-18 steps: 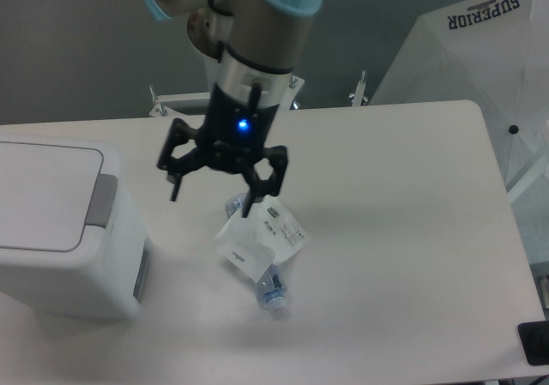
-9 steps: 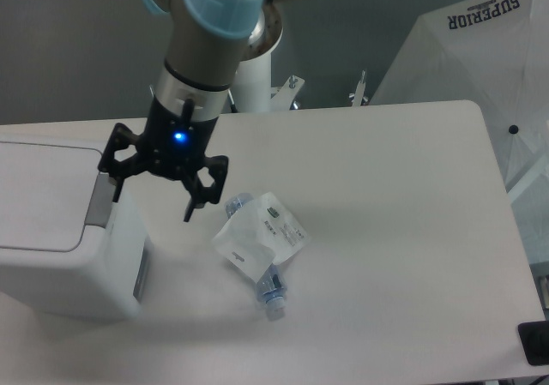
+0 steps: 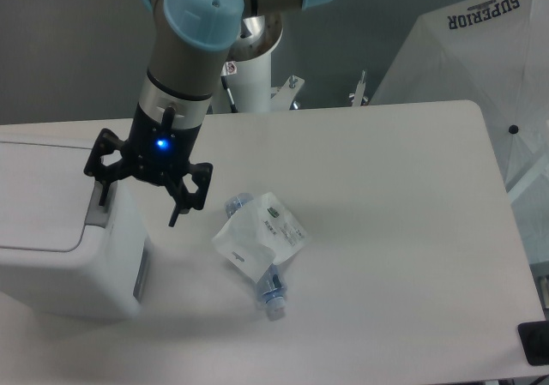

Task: Open the trash can
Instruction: 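Lower the gripper fingers against the lid's front edge, then push the lid edge with the gripper to flip the lid open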

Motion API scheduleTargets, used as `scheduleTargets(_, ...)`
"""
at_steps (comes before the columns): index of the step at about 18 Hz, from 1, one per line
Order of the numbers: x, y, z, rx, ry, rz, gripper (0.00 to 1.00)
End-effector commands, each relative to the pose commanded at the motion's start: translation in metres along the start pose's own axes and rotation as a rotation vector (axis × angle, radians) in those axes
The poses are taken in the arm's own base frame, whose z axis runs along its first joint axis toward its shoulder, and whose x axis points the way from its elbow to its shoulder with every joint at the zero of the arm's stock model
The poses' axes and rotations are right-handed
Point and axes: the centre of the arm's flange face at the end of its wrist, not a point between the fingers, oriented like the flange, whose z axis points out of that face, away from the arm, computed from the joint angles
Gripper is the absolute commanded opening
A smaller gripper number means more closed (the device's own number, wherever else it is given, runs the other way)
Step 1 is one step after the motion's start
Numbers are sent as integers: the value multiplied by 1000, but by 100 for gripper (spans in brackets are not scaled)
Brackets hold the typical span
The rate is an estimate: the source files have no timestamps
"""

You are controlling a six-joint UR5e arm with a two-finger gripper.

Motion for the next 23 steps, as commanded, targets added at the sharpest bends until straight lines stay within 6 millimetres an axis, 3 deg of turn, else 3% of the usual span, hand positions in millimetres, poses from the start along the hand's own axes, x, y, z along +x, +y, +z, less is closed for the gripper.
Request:
scheduleTargets(18,-4,1,5,3,-1,-1,100)
scheduleTargets(23,-7,-7,-10,32,-15,0,100)
